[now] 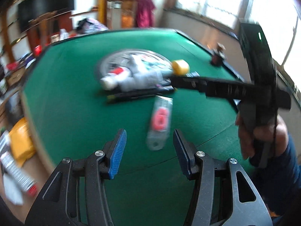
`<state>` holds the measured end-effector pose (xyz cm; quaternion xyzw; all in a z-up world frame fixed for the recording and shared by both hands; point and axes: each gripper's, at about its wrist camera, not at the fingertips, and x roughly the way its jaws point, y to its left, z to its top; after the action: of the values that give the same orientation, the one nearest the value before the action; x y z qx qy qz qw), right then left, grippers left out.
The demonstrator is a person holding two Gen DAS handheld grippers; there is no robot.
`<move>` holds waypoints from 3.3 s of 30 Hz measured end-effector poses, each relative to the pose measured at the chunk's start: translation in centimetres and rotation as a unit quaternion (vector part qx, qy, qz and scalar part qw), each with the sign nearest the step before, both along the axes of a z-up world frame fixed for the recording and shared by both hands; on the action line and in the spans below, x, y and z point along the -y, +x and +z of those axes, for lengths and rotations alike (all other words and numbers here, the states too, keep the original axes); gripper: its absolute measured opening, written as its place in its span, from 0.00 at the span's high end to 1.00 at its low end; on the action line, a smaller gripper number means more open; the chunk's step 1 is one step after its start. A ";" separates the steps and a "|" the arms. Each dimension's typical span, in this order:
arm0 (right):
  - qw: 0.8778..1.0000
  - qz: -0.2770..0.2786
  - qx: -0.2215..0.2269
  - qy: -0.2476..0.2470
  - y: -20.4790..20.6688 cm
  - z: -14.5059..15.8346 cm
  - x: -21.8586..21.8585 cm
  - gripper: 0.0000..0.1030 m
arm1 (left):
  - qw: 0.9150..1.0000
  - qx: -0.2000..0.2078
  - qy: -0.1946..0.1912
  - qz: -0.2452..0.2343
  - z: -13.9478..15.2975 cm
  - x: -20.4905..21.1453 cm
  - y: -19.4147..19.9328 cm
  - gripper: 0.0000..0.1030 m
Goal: Organize objects
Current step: 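Grasp the clear candle package with the red numeral with the left gripper, then grasp the black yellow-capped marker with the right gripper while the left holds the candle, then carry the candle package and marker over the cardboard box with both grippers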
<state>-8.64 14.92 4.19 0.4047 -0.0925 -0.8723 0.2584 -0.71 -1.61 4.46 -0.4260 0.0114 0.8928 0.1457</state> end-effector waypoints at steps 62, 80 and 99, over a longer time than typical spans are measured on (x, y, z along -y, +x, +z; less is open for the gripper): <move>0.990 0.120 -0.024 0.064 2.2 -1.1 8.4 0.88 | 0.991 -0.007 0.031 0.132 -2.0 6.3 0.0 0.74; 0.988 0.150 -0.023 0.004 5.7 0.6 14.1 0.88 | 0.972 -0.073 0.028 0.220 1.9 13.6 5.3 0.74; 0.967 0.248 -0.023 0.061 8.8 -0.5 27.5 0.88 | 0.940 -0.058 0.017 0.337 -0.5 24.0 9.2 0.73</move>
<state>0.19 -12.61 3.72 0.4101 0.0703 -0.7941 0.4431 8.46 -25.59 3.97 -0.3500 -0.1392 0.9129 -0.1572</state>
